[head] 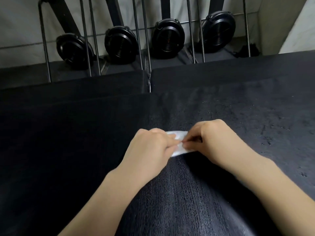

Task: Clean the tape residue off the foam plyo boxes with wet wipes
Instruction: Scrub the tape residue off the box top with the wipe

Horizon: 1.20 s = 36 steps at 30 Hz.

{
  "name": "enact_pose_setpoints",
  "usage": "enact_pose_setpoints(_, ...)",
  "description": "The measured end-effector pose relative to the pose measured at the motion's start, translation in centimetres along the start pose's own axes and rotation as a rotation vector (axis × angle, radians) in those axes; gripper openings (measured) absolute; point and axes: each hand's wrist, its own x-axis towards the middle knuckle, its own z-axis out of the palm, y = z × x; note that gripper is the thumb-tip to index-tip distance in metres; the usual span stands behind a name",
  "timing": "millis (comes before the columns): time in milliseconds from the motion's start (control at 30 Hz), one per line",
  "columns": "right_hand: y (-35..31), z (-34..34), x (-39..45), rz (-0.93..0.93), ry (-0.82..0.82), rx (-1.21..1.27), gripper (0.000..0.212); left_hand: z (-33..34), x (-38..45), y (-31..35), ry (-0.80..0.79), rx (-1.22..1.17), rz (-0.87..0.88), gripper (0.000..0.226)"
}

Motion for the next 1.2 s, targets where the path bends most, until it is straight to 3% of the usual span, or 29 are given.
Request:
enact_pose_setpoints(67,0.5,1.7,1.0,-0.085,0.146,-0.028,0.001,0.7,1.0,-0.8,0.078,0.016,-0.014,0.031)
enact_pose_setpoints(167,0.7,2.3,1.8,-0.106,0.191,-0.018,0.003,1.0,1.4,-0.6,0.076,0.066,0.001,0.034)
enact_pose_setpoints(233,0.2,1.2,1.5,-0.088,0.103,-0.01,0.003,0.3,0.9,0.1,0.013,0.093,0.014,0.031)
enact_pose_setpoints(333,-0.5,-1.0,0.4,0.002,-0.162,-0.019,0.004,-1.0,-0.2,1.6,-0.088,0.132,0.063,0.021)
enact_pose_setpoints(400,-0.6,-1.5,0.1,0.051,-0.234,0.01,0.007,-1.4,-0.6,2.3,-0.043,0.145,0.109,0.012)
enact_pose_setpoints(500,-0.1,-0.1,0.8,0.036,-0.025,-0.003,0.003,0.4,0.4,0.8,0.02,0.136,0.102,0.009)
enact_pose_setpoints(533,-0.2,0.4,1.1,0.009,0.061,-0.031,0.003,0.9,0.8,0.3,0.024,0.132,0.08,0.017)
enact_pose_setpoints(633,-0.2,1.3,1.6,-0.066,0.195,-0.029,0.027,1.6,1.4,-0.4,0.083,0.097,0.051,0.035)
enact_pose_setpoints(700,-0.4,1.2,1.3,-0.012,0.163,-0.166,0.005,1.8,1.3,-0.6,0.081,0.105,0.047,0.033)
enact_pose_setpoints(833,-0.8,0.3,0.3,0.084,0.002,-0.392,0.022,1.4,0.9,0.2,0.066,0.161,0.048,0.02)
enact_pose_setpoints(967,-1.4,0.5,-0.4,-0.012,-0.08,-0.453,0.034,1.6,0.3,0.8,-0.041,0.187,0.07,0.052)
enact_pose_setpoints(1067,-1.0,1.4,0.0,-0.043,-0.096,-0.427,0.062,1.5,0.8,0.3,-0.075,0.136,0.037,0.063)
enact_pose_setpoints(1200,-1.0,1.3,0.9,0.01,-0.107,-0.371,0.049,1.5,1.7,-0.3,-0.138,0.073,-0.029,0.049)
